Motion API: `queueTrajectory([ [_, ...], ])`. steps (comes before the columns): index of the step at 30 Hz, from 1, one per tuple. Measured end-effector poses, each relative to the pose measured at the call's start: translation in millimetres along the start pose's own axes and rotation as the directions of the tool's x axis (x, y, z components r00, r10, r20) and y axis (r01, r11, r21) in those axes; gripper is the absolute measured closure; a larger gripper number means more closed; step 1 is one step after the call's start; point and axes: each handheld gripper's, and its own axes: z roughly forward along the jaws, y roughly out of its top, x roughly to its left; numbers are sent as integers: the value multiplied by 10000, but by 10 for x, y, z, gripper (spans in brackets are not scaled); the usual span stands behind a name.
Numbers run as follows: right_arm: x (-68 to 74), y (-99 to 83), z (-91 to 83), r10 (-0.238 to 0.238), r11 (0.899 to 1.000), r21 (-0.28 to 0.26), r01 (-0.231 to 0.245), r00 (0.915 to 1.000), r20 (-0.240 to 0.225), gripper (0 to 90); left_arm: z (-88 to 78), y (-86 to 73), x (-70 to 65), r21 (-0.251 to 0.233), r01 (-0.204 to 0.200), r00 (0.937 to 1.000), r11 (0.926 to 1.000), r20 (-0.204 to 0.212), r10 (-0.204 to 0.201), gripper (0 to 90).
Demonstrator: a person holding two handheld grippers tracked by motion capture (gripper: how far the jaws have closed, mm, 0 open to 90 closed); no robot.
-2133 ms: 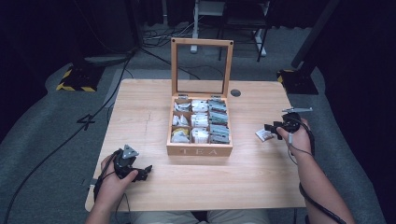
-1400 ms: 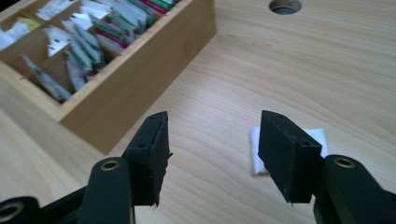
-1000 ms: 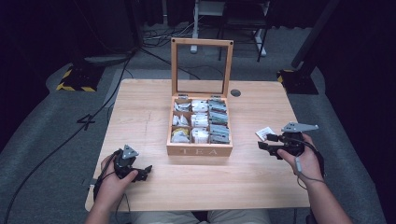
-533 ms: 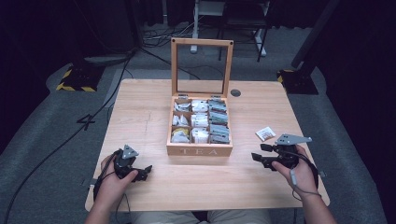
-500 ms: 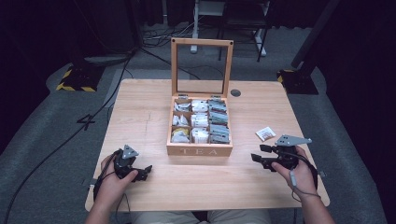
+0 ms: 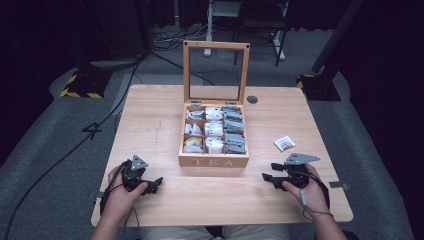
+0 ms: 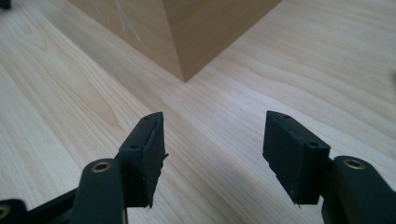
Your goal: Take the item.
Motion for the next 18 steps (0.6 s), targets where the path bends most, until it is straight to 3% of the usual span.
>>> queueTrajectory([
  [9, 39, -110, 202, -43, 9983, 589, 49, 9999, -97, 385, 0, 0, 0, -1, -5, 10000, 10000, -7, 5, 21],
  [11, 44, -122, 224, -78, 9993, 363, 79, 10000, -21, 368, 0, 0, 0, 1, -7, 10000, 10000, -6, 7, 22],
  [13, 43, -129, 235, -251, 9992, 306, 247, 9996, 120, 331, 0, 0, 0, 1, -6, 10000, 10000, -6, 6, 21],
  [16, 66, -149, 286, -1006, 9947, 282, 993, 9936, 513, 227, 0, 0, 0, 3, -10, 10000, 10000, -8, 10, 21],
  [18, 68, -145, 293, -1010, 9945, 321, 995, 9936, 508, 209, 0, 0, 0, 3, -9, 10000, 10000, -7, 9, 21],
])
